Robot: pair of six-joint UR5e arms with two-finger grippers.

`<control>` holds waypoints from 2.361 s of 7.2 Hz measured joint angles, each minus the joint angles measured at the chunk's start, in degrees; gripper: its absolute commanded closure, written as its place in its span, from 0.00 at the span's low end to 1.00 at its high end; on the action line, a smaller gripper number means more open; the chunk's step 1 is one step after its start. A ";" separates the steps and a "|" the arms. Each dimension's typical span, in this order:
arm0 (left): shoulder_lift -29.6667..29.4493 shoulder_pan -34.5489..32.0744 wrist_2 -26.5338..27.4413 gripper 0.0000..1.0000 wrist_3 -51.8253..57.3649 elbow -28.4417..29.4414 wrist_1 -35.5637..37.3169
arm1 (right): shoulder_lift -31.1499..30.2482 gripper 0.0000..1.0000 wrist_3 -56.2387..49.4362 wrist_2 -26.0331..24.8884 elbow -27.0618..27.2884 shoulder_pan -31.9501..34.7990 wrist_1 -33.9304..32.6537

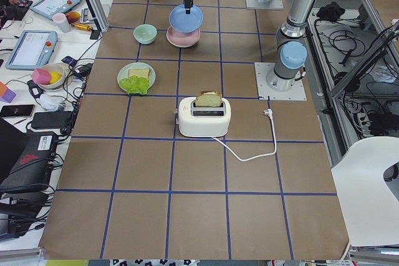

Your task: Stack three plates with pink and blue

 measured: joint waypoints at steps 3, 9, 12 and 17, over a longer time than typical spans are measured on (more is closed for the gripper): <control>0.18 -0.01 0.08 0.00 0.01 -0.27 0.00 | 3.15 1.00 2.11 0.08 -0.58 2.50 -4.93; 0.21 0.13 0.16 0.00 0.00 -0.15 0.00 | 5.31 0.23 1.98 0.00 -0.25 1.84 -7.50; 0.15 0.20 0.15 0.00 0.01 -0.02 0.00 | 3.14 0.12 -4.14 -0.30 -1.04 -2.07 -6.76; 0.03 0.05 0.11 0.00 -0.10 0.18 0.00 | -1.99 0.04 -18.06 -1.23 -10.89 -10.98 8.69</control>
